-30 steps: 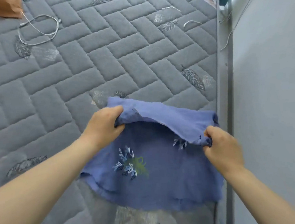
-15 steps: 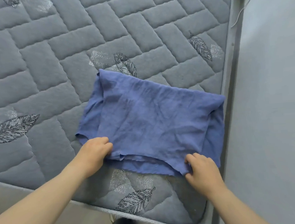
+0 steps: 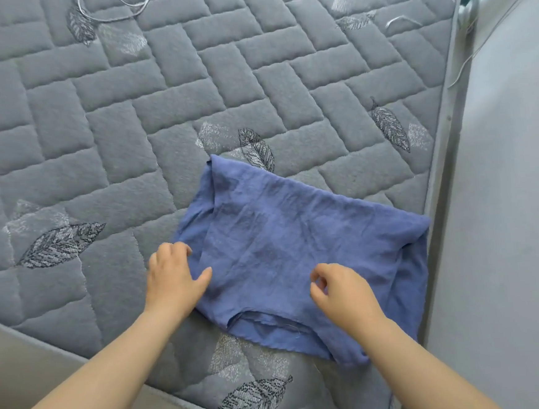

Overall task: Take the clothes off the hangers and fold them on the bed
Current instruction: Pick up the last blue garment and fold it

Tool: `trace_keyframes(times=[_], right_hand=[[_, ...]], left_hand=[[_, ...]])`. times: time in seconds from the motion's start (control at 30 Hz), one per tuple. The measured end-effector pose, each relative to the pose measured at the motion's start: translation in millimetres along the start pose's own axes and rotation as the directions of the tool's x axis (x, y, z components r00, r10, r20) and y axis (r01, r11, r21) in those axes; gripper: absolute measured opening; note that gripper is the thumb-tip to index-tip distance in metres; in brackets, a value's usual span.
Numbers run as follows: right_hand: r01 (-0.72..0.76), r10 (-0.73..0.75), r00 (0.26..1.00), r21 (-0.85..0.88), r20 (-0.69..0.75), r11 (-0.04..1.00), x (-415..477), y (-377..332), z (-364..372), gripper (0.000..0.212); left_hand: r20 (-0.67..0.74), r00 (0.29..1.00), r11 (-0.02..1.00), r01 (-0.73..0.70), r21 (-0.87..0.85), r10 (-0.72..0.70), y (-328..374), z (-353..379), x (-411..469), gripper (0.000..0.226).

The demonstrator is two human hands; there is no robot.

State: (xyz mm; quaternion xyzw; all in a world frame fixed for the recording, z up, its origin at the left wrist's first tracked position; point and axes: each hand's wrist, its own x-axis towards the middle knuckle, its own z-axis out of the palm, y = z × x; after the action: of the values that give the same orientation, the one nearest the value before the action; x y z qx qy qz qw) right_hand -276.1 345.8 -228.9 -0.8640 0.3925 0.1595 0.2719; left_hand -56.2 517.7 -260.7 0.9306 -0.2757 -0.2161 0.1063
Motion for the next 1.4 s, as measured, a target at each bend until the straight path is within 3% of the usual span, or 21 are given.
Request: trace_keyframes(times=[0.07,0.17,0.33,0.43,0.5,0.6,0.73,0.87,1.07,1.23,1.4], right_hand=[[0.031,-0.030,0.999,0.030,-0.042,0.999,29.9,-18.9,-3.8,0.023],[0.099,-0.098,0.993,0.013,-0.066,0.995,82.9,-53.8,-9.6,0.030],[0.190,-0.196,0.974,-0.057,-0.114,0.980,166.2,-121.8,-22.8,0.034],[0.189,-0.199,0.977,-0.132,-0.070,0.973,206.7,-158.8,-26.5,0.038],[0.158,-0.160,0.987,-0.123,-0.013,0.980,227.6,-175.4,-25.0,0.038],[0.079,-0.077,0.996,-0.061,0.049,0.995,246.0,-188.0,-15.6,0.015],[0.050,-0.053,0.998,-0.081,-0.028,0.995,251.0,-189.7,-9.6,0.009],[0.057,-0.048,0.997,0.151,-0.064,0.987,242.5,-179.0,-20.9,0.032],[0.073,-0.015,0.989,0.393,-0.149,0.917,213.4,-145.3,-67.4,0.004],[0.070,-0.002,0.988,0.431,-0.155,0.899,169.9,-104.5,-106.3,0.026],[0.033,0.077,0.962,0.393,-0.262,0.919,130.5,-41.8,-136.7,0.034]], left_hand=[[-0.044,0.989,0.986,0.136,-0.099,-0.141,-3.8,2.5,11.3,0.070],[0.006,0.952,0.912,0.294,-0.285,-0.305,-11.1,8.7,20.3,0.088],[0.037,0.937,0.916,0.349,-0.199,-0.349,-18.1,17.7,14.4,0.089],[0.080,0.929,0.895,0.369,-0.251,-0.361,-28.3,20.2,14.7,0.079],[0.080,0.935,0.905,0.355,-0.235,-0.346,-33.7,23.5,17.7,0.071],[0.042,0.946,0.916,0.323,-0.237,-0.323,-38.2,29.2,22.5,0.060],[0.040,0.957,0.921,0.287,-0.265,-0.286,-39.9,32.8,21.0,0.055],[0.060,0.952,0.831,0.291,-0.474,-0.300,-39.4,29.8,16.5,0.044],[0.024,0.974,0.781,0.196,-0.593,-0.226,-16.4,17.0,-9.9,0.027],[-0.014,0.984,0.773,0.131,-0.621,-0.178,33.0,-0.7,-34.9,0.031],[0.033,0.999,0.790,-0.003,-0.613,0.030,91.1,-8.2,-66.0,0.030]])
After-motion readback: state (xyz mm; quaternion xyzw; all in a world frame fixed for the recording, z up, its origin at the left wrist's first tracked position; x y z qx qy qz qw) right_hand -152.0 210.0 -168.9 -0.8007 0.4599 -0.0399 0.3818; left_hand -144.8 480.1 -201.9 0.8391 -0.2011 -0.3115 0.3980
